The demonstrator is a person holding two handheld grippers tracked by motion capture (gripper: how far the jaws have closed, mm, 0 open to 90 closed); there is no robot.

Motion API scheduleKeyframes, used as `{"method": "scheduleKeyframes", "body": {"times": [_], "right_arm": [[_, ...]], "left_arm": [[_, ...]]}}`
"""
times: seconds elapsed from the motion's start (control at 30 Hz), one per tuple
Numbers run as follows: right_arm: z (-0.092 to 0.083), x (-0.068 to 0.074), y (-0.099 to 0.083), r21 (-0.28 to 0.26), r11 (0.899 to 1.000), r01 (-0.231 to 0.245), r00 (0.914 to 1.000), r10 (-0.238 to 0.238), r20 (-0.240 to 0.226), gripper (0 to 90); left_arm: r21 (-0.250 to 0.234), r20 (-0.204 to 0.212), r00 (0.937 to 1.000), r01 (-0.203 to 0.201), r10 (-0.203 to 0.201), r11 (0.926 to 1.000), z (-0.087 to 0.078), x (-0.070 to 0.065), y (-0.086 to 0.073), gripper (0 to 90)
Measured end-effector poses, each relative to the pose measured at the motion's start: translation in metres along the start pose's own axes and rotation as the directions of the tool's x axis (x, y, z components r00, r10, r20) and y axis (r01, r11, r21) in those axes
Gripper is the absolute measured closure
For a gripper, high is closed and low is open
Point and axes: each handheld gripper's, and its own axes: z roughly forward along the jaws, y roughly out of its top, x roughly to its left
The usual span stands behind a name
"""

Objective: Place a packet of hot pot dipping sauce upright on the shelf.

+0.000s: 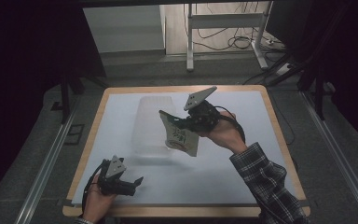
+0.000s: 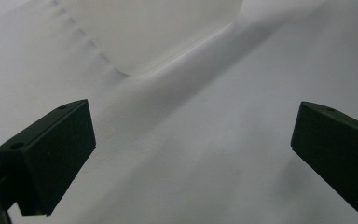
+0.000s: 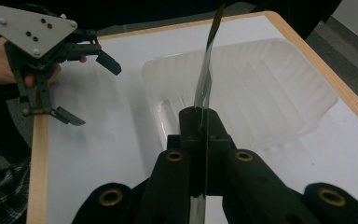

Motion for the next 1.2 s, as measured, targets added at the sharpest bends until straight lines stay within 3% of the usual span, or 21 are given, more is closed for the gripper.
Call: {"method": "scheduleKeyframes", "body": {"times": [0.43, 1.2], "right_arm": [[0.028, 0.001, 0.021, 0.009, 0.999, 0.041, 0.999, -0.041, 0.018, 89.3], [0.071, 0.006, 0.05, -0.021, 0.997, 0.068, 0.9977, -0.068, -0.008, 89.3]], "left_arm": [[-0.002, 0.001, 1.0, -0.002, 0.002, 1.0, 0.0, 0.0, 0.0, 0.0], [-0.015, 0.009, 0.9999, 0.013, -0.012, 0.9998, -0.001, 0.001, 0.0, 0.0]]}}
